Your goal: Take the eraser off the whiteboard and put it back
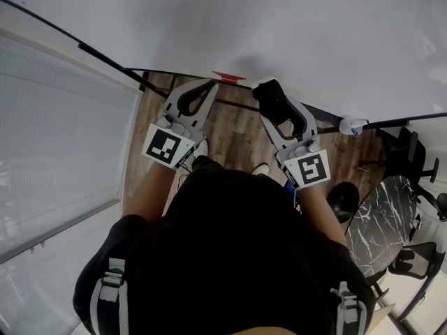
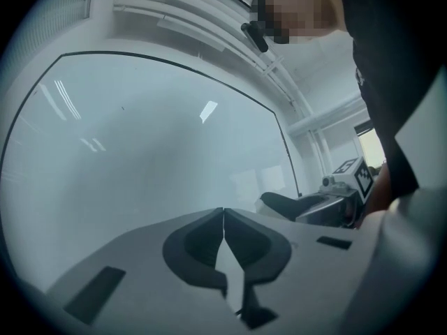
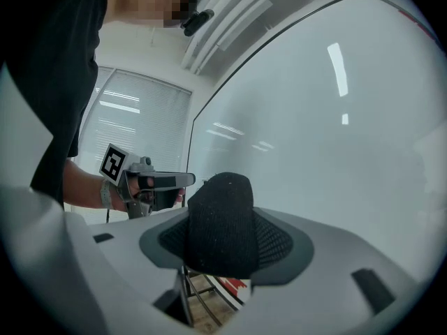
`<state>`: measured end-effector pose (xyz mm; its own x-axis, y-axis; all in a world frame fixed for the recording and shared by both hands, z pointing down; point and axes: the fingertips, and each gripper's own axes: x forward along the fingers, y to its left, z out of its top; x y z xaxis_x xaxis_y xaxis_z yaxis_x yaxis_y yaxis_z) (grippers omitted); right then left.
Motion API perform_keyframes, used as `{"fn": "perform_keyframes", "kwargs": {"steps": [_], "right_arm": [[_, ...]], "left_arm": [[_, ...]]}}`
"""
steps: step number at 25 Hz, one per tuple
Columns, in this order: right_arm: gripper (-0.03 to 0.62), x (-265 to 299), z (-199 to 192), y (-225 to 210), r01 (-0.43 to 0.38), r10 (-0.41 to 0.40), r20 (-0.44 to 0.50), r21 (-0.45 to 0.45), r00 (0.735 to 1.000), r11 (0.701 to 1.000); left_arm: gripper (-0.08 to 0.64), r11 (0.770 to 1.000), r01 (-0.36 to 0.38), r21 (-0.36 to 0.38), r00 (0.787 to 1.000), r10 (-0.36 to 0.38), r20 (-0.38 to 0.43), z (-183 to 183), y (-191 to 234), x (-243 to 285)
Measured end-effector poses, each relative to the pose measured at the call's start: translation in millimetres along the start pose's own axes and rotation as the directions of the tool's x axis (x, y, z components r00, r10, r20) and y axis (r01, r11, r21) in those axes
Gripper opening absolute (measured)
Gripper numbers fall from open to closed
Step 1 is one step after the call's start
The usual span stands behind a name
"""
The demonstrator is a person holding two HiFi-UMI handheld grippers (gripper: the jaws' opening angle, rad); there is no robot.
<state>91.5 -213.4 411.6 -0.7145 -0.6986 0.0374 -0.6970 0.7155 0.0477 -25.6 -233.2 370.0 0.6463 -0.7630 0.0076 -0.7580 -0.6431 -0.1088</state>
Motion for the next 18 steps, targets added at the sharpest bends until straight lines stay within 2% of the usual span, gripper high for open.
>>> {"fn": "perform_keyframes", "kwargs": {"steps": [6,11,18], "right_arm": [[0.229,72,9,49,0.047,-0.047,-0.018,0.007,0.999,0.999],[0.229,118,12,73,0.091,-0.091,-0.013,-0.006,0.996,0.996],[0.23,157,27,76,0.258,-0.256,0.038,-0.046,0.966,0.965]], "left_arm": [[0.005,0.998,0.061,-0.011,0.998,-0.061,0.031,-6,77,-21],[0.005,0.993,0.117,-0.02,0.992,-0.115,0.05,-13,121,-28],[0.005,0.976,0.216,-0.015,0.972,-0.214,0.092,-12,161,-30]]}}
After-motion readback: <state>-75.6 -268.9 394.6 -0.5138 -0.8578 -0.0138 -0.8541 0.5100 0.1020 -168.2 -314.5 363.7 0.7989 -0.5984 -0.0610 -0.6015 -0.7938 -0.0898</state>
